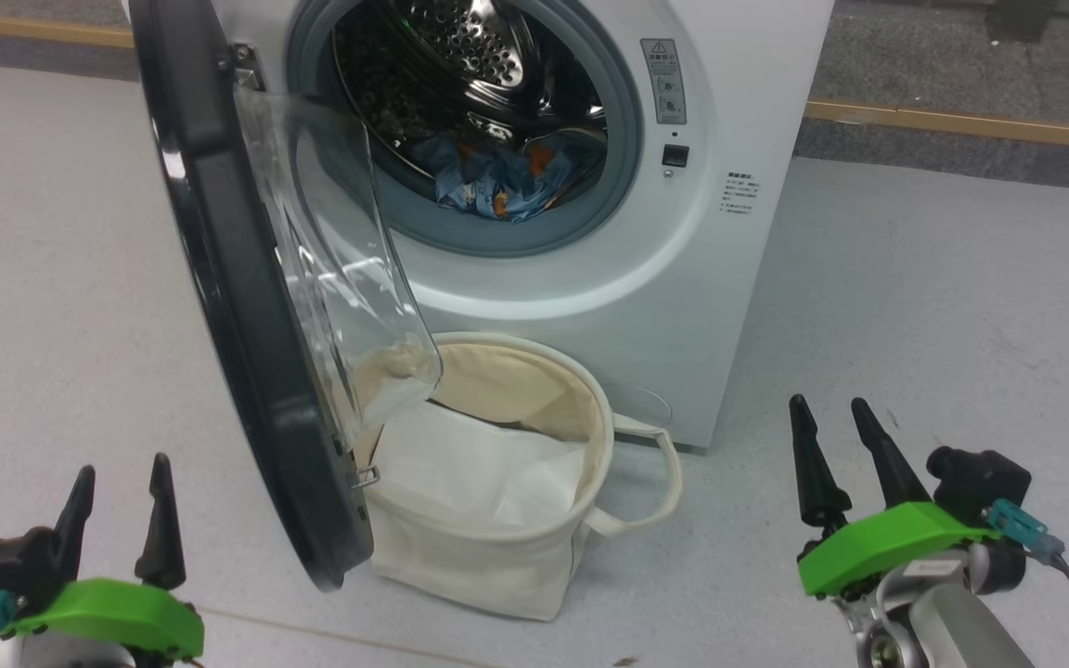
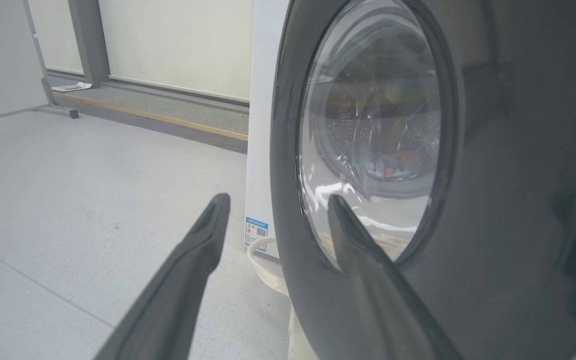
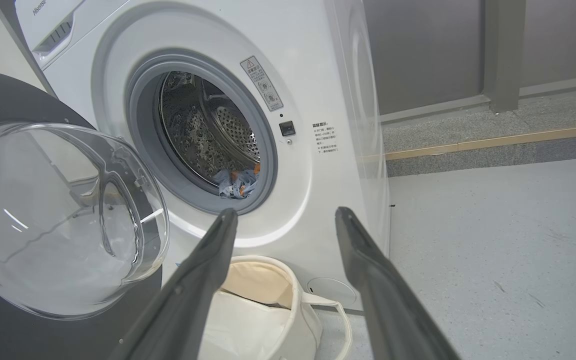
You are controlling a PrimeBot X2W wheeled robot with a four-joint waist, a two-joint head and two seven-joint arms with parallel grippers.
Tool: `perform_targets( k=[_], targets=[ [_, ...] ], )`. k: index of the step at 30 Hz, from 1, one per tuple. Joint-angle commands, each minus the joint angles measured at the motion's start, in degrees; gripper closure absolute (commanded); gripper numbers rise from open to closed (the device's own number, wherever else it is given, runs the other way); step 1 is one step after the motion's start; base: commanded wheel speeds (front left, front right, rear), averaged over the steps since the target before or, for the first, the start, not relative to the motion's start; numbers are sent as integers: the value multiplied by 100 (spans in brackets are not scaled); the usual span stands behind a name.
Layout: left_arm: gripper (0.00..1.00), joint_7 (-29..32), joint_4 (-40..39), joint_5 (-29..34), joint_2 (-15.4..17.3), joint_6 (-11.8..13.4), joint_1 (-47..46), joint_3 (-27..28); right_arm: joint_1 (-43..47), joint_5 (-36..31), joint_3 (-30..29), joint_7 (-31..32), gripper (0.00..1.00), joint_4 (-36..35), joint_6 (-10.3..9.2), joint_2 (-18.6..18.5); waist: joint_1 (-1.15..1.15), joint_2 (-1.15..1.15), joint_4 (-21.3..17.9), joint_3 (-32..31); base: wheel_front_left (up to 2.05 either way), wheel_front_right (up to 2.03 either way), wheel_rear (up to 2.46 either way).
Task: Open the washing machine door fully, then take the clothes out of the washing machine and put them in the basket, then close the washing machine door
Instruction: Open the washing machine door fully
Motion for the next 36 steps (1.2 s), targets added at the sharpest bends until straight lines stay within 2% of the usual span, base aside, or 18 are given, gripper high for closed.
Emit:
perform_targets(
  k=[1, 8, 9, 10, 11, 18, 26, 31, 36],
  targets=[
    [0, -35, -176, -35, 168, 9, -219, 208, -275, -64, 80, -71, 0, -166, 6, 47, 0, 0, 2, 6, 0, 0, 0],
    [0, 2, -214, -166, 205, -49, -229, 240, -335, -32, 97, -71, 0, -76, 6, 57, 0, 0, 40, 38, 0, 0, 0],
    [65, -21, -278, -204, 227, -62, -238, 276, -345, -24, 80, -71, 0, -54, 6, 43, 0, 0, 58, 41, 0, 0, 0],
    [95, -29, -315, -254, 219, -70, -234, 308, -346, -24, 69, -71, 0, -43, 6, 35, 0, 0, 66, 38, 0, 0, 0],
    [100, -17, -357, -311, 214, -85, -227, 336, -346, -24, 57, -71, 0, -34, 6, 27, 0, 0, 74, 38, 0, 0, 0],
    [100, 221, -1269, -765, 140, -121, -406, 527, -309, -39, -121, -71, 0, -12, 6, -38, 0, 0, 237, 41, 0, 0, 0],
    [100, 1031, -2976, -907, 27, 162, -1082, 265, -264, -81, -231, -71, 0, -53, 6, -21, 0, 0, 440, 79, 0, 0, 0],
    [100, 1862, -3917, -1052, -291, 397, -1496, -334, -224, -99, -320, -71, 0, -83, 6, -14, 0, 0, 556, 127, 0, 0, 0],
    [100, 2408, -4042, -1135, -810, 595, -1678, -1127, -236, -128, -370, -71, 0, -119, 6, -10, 0, 0, 608, 183, 0, 0, 0]
  ],
)
